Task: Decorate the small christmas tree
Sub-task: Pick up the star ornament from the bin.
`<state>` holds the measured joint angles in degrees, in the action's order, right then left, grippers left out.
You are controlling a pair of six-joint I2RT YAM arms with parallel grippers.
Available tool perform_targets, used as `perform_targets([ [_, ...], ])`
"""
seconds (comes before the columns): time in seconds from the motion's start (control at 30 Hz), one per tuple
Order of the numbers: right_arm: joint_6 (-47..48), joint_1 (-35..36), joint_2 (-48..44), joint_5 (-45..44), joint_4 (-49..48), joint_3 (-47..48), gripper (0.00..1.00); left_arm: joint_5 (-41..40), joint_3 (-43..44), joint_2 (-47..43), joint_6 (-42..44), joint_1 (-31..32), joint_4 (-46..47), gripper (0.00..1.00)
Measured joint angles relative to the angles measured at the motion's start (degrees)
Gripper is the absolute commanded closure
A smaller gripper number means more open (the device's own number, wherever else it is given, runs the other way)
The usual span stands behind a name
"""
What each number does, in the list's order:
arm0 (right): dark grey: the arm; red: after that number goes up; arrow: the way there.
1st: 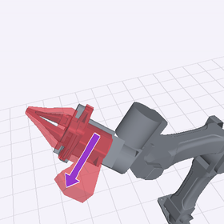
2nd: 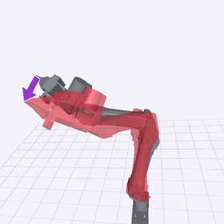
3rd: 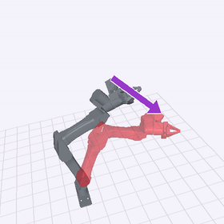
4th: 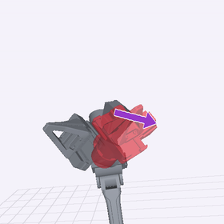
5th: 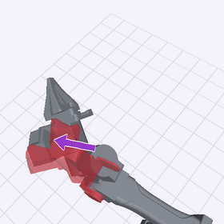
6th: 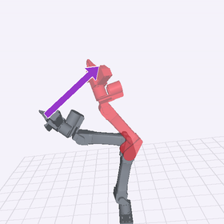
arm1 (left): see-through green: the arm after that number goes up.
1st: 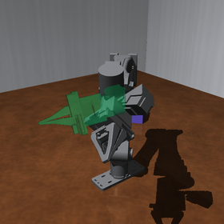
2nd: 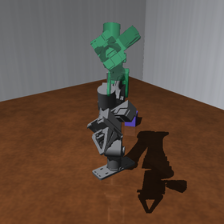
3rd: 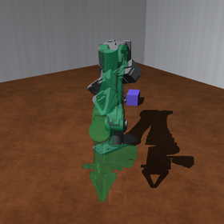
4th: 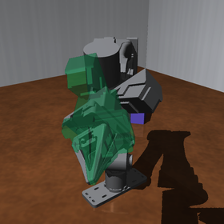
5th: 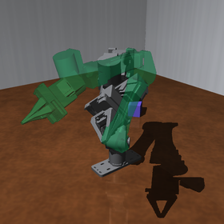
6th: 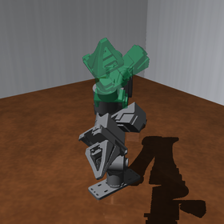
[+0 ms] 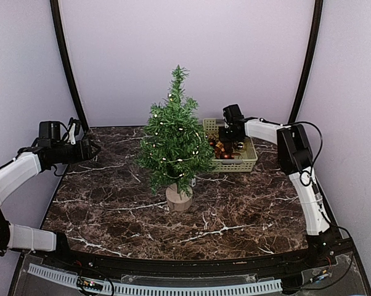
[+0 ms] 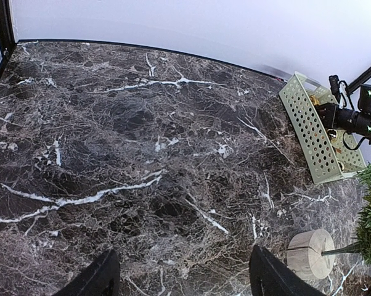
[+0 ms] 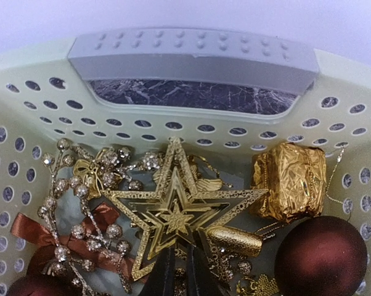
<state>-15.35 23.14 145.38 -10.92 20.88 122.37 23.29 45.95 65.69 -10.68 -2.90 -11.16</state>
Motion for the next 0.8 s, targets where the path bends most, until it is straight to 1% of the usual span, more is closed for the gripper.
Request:
perform_targets([
  [0.3, -0.72, -0.09, -0.76, 2.82, -2.32, -0.81, 1.0, -0.02, 0.0, 0.0, 0.0, 0.0, 0.0, 0.25],
  [0.33, -0.81, -0.2, -1.25, 3.23, -2.47, -1.07, 0.98, -0.02, 0.0, 0.0, 0.0, 0.0, 0.0, 0.25],
  [0.4, -0.94, -0.26, -2.14, 3.61, -2.4, -1.31, 0.87, -0.07, 0.0, 0.0, 0.0, 0.0, 0.0, 0.25],
  [0.43, -0.83, -0.37, -2.64, 3.89, -2.4, -1.31, 0.83, -0.09, 0.0, 0.0, 0.0, 0.0, 0.0, 0.25],
  [0.53, -1.46, -0.55, -4.17, 4.63, -1.57, -1.18, 0.75, -0.15, 0.0, 0.0, 0.0, 0.0, 0.0, 0.25],
  [0.67, -2.25, -1.07, -5.03, 4.72, -0.02, -0.81, 0.69, -0.17, 0.0, 0.0, 0.0, 0.0, 0.0, 0.25],
  [0.8, -2.73, -1.79, -5.03, 5.35, 2.49, -0.72, 0.67, -0.17, 0.0, 0.0, 0.0, 0.0, -0.02, 0.25],
])
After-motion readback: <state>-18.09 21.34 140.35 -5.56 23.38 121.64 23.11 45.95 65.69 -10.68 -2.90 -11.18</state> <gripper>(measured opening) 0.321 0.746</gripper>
